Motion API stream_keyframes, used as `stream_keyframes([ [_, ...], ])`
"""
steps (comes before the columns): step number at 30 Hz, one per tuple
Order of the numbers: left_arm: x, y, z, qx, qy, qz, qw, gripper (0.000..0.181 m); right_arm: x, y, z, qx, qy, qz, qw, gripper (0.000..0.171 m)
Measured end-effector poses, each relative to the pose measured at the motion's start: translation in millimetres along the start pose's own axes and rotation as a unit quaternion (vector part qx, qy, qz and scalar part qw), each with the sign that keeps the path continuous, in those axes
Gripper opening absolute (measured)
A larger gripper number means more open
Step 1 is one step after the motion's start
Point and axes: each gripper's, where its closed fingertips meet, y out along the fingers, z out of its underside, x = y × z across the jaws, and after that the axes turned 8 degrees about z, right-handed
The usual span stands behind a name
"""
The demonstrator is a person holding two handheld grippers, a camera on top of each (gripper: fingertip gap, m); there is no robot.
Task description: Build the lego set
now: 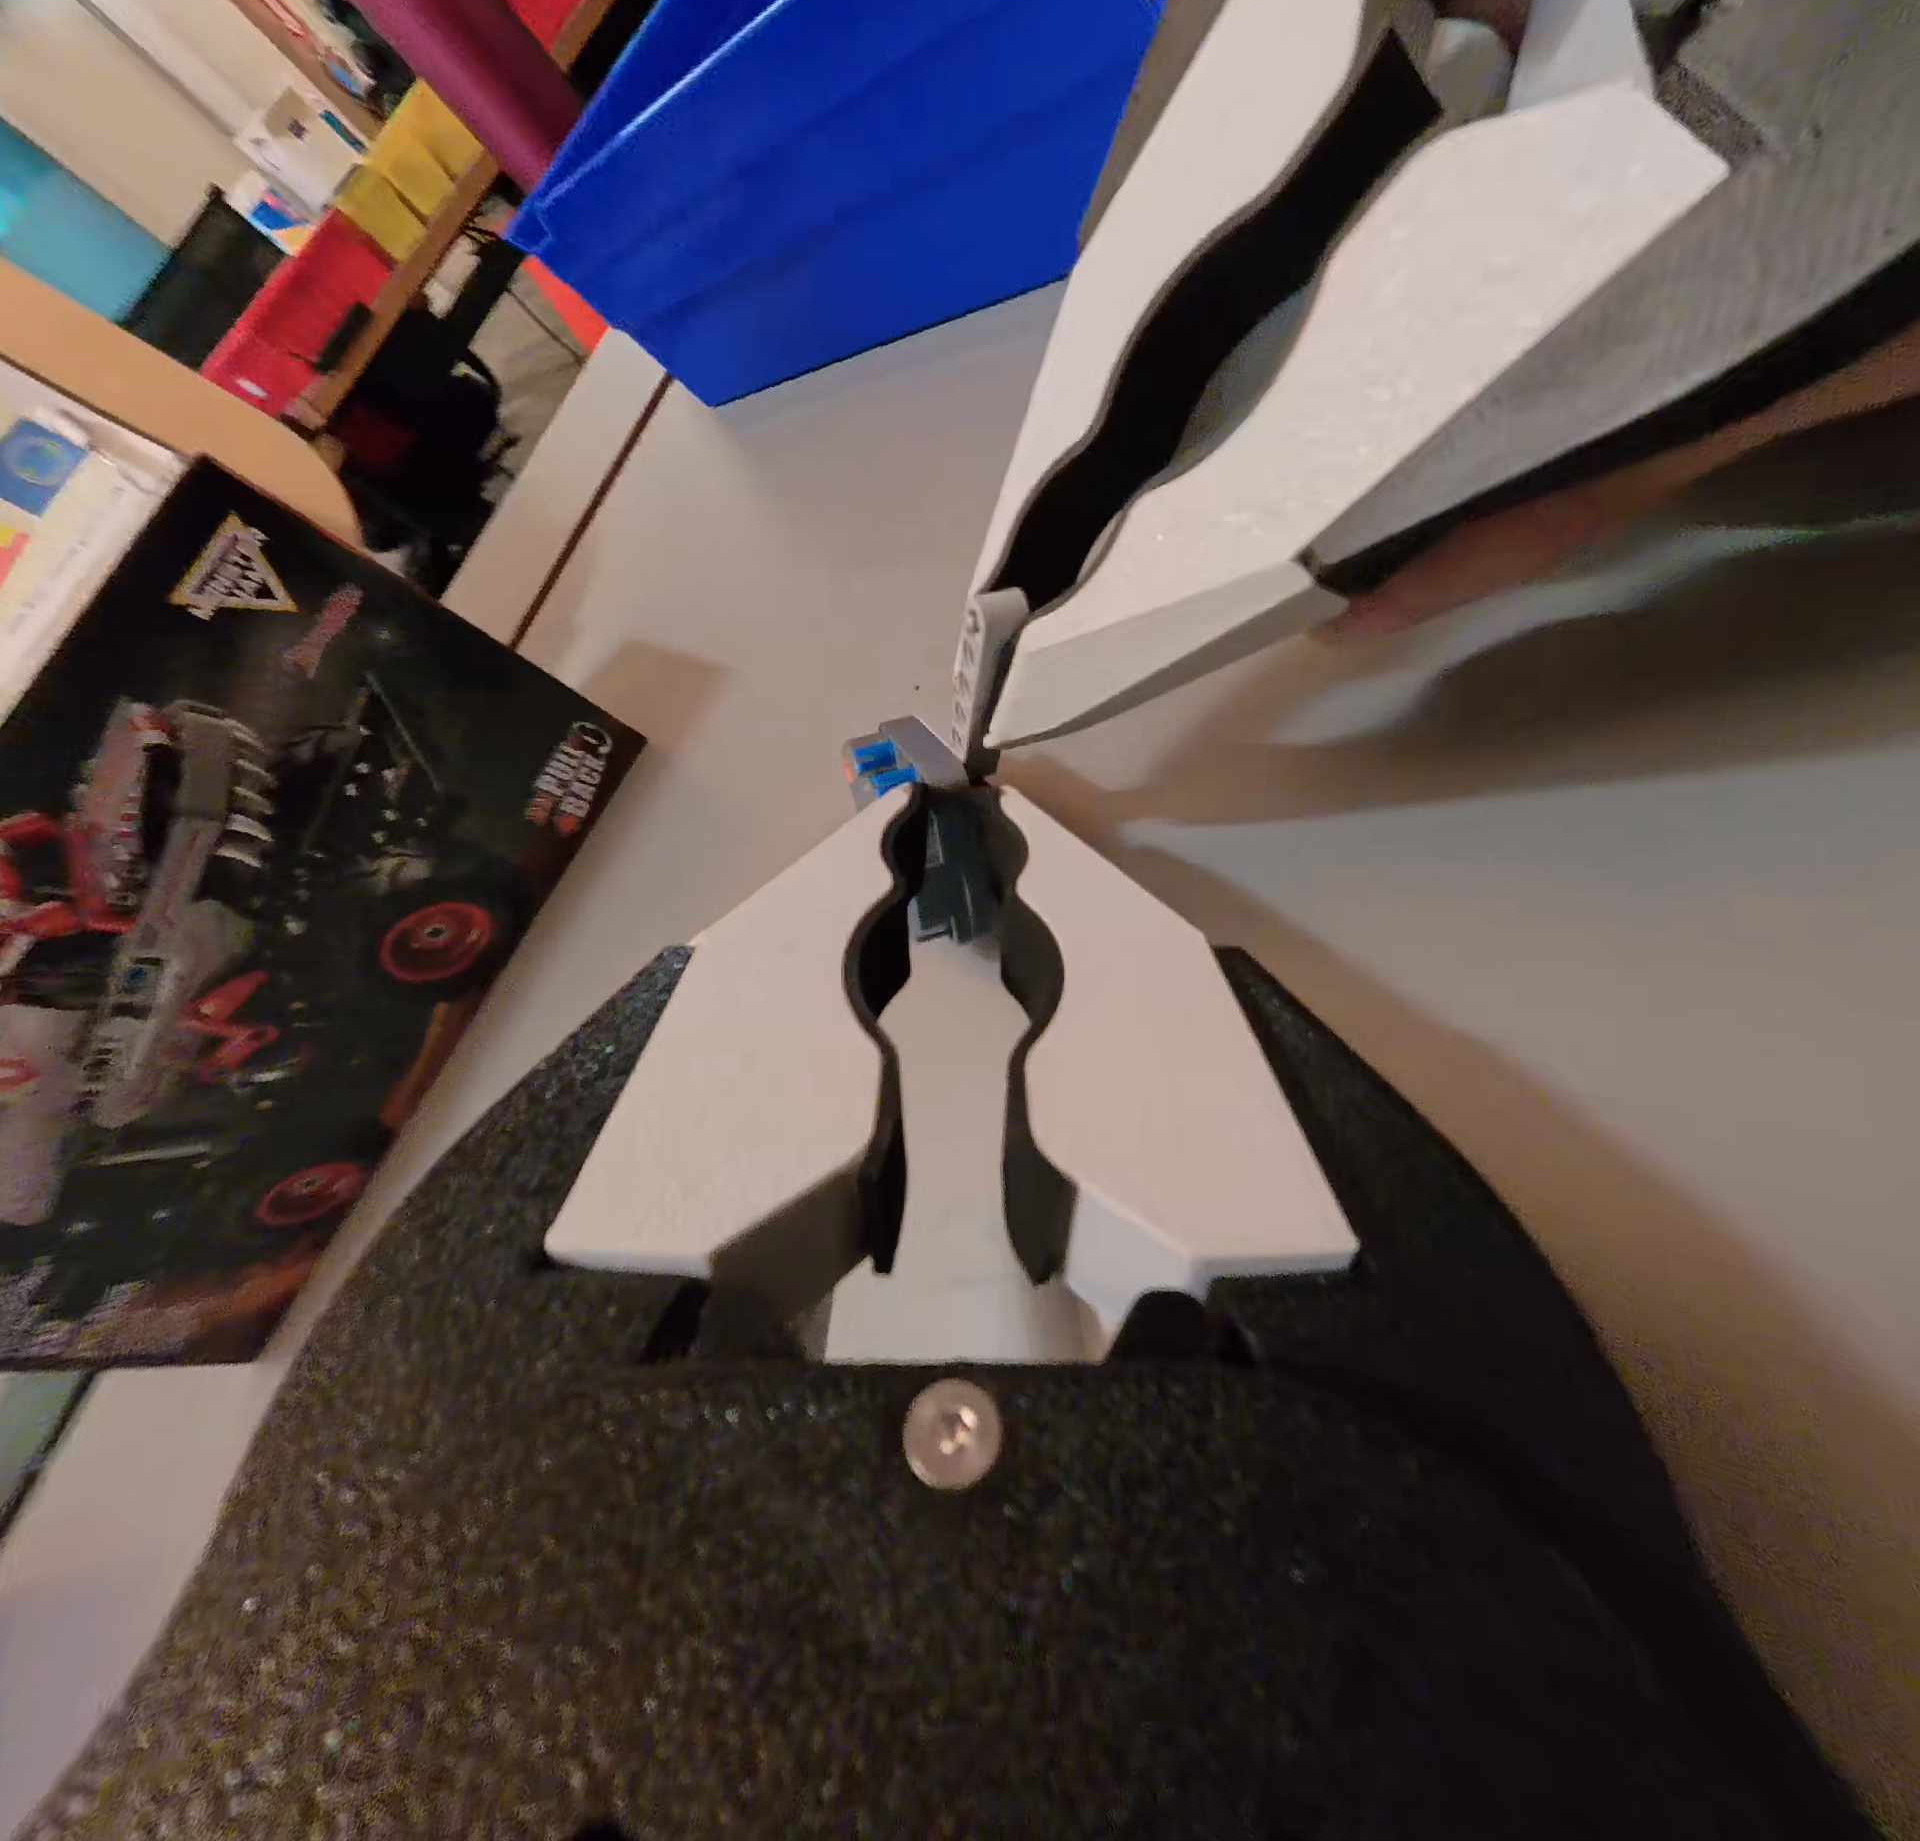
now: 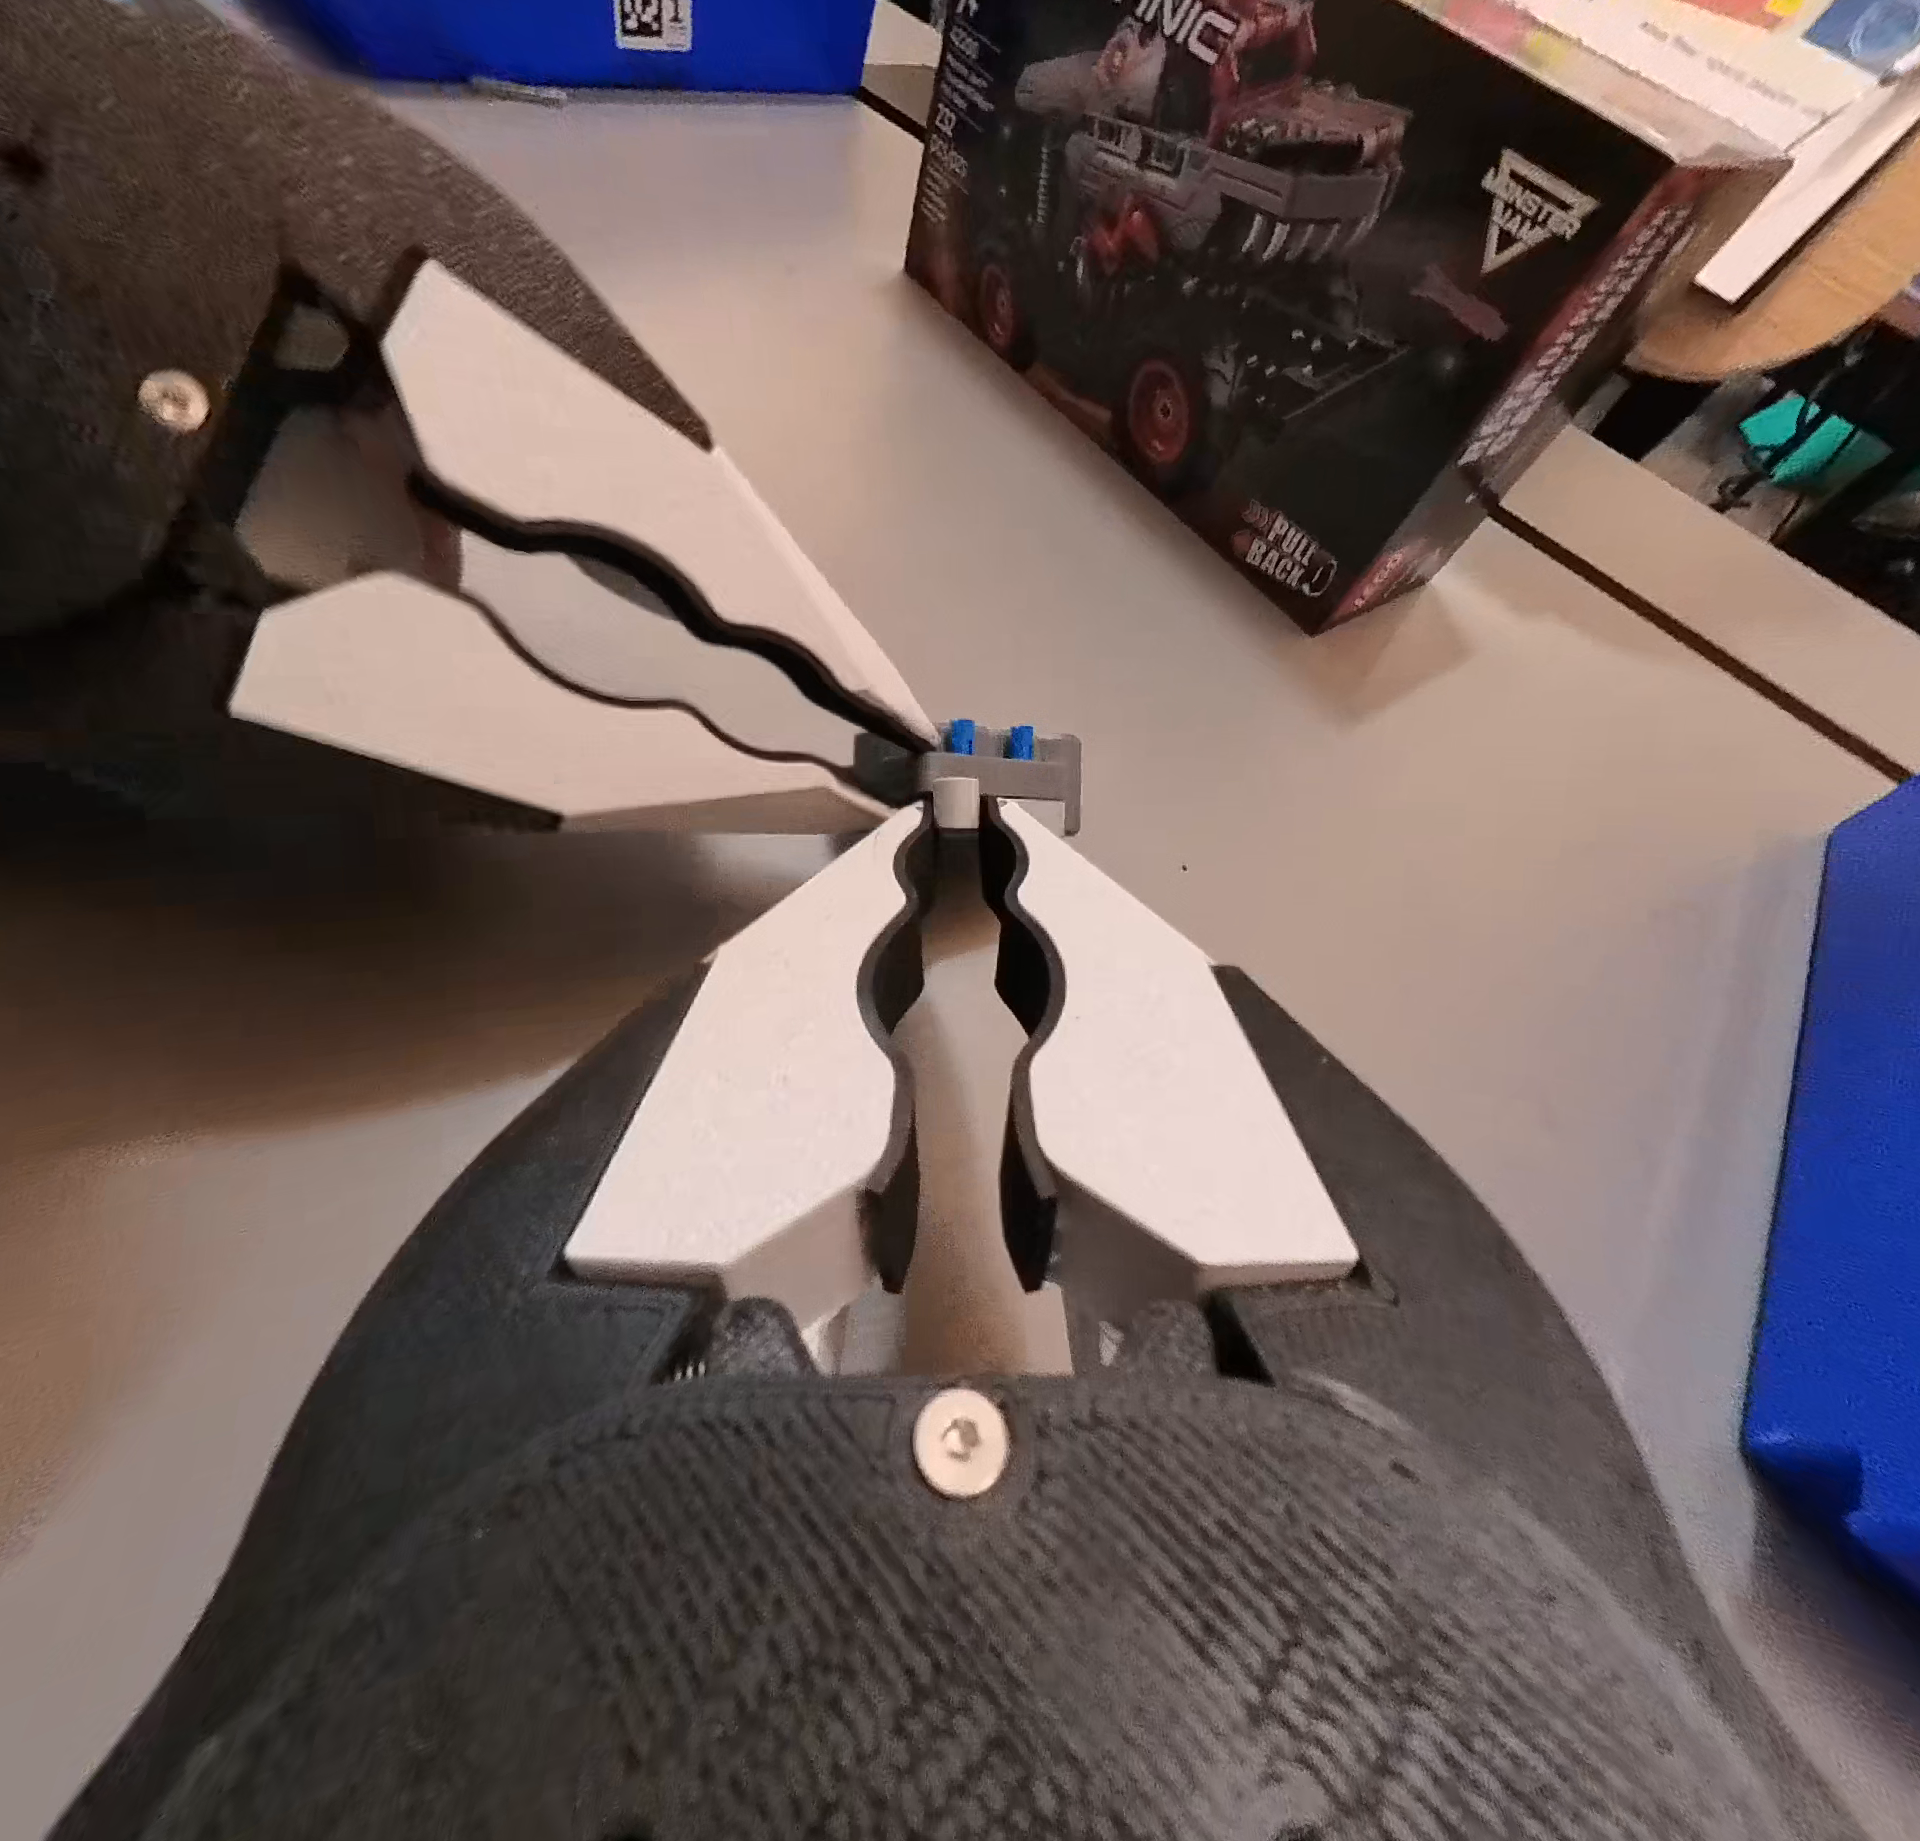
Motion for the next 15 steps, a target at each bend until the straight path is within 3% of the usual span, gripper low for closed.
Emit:
stream_keyframes([
  [6, 3.3, 4.7, -0.5, 0.02, 0.055, -0.046, 0.997, 0.011, -2.5, 0.6, 1.2, 0.015, 0.037, 0.004, 0.999, 0.007],
  [15, 4.1, 7.9, -2.4, 0.0, 0.055, -0.042, 0.998, 0.01, -5.7, 1.9, 2.6, 0.024, 0.078, -0.001, 0.997, 0.007],
])
